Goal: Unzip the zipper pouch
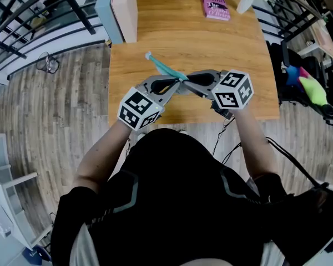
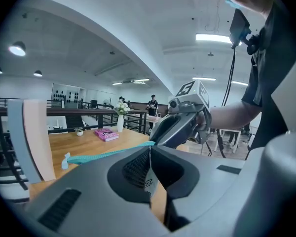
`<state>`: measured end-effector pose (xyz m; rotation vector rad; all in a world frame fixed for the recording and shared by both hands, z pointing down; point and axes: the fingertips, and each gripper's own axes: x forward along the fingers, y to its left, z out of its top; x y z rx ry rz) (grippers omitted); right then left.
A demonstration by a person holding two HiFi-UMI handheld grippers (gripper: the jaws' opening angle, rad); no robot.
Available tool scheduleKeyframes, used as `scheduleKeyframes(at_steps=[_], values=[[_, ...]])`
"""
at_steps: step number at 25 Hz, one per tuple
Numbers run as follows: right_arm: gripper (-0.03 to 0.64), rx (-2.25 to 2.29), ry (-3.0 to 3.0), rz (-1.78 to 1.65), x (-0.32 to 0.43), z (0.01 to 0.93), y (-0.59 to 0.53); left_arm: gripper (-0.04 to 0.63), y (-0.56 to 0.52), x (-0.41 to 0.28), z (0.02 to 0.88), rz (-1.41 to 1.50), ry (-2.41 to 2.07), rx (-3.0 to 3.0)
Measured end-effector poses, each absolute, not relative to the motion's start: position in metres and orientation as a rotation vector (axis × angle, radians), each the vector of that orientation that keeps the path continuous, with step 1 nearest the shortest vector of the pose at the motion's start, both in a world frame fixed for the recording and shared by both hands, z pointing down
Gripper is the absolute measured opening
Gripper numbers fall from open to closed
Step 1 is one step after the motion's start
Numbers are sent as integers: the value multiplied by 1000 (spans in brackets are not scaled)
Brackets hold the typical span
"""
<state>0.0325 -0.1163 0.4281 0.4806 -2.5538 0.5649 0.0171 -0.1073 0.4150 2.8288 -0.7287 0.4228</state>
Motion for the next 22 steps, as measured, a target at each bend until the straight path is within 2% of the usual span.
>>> scheduleKeyframes(at_steps=[22], values=[[58, 470, -2554, 537, 38, 430, -121, 32, -139, -20, 417, 436, -917, 2702]])
